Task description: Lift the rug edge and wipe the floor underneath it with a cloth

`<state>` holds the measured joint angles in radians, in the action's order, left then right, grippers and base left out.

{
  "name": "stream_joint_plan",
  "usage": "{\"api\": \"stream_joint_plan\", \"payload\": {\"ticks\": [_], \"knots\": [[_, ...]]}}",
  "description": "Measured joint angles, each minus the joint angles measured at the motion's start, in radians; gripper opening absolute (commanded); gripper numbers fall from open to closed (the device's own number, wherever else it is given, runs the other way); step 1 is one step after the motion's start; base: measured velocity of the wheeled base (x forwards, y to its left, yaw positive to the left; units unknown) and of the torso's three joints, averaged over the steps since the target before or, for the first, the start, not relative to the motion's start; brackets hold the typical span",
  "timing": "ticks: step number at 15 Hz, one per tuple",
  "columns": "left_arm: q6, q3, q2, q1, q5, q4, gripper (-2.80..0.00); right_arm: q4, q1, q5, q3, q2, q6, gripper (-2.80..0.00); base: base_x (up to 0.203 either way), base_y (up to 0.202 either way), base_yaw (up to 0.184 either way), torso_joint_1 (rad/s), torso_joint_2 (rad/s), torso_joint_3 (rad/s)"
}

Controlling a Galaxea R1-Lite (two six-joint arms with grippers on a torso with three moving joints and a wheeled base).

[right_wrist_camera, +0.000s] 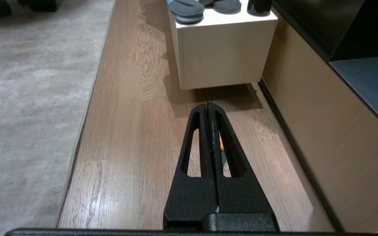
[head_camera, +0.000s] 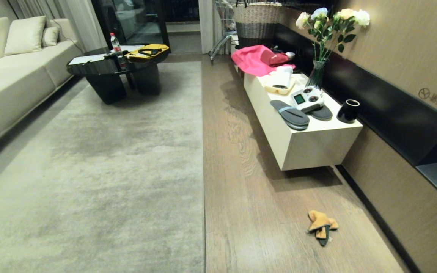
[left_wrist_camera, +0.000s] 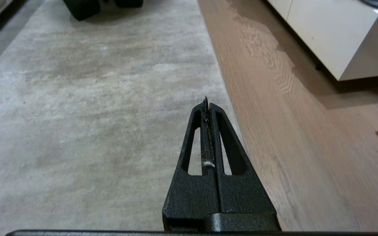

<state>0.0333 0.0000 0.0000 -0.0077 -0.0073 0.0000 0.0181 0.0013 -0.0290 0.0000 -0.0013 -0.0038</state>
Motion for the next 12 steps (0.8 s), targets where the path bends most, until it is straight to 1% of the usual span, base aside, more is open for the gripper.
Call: {"api": "stream_joint_plan", "payload": {"ticks": [6,12], "knots": [[0.000,0.000,0.000,0.000,0.000,0.000,-2.80,0.000,0.000,0.000,0.000,0.000,0.000,-2.80,0.000,0.000,0.000,0.003,0.00,0.036],[0.000,0.000,0.000,0.000,0.000,0.000,-2.80,0.000,0.000,0.000,0.000,0.000,0.000,-2.80,0.000,0.000,0.000,0.000,0.00,0.000]]}}
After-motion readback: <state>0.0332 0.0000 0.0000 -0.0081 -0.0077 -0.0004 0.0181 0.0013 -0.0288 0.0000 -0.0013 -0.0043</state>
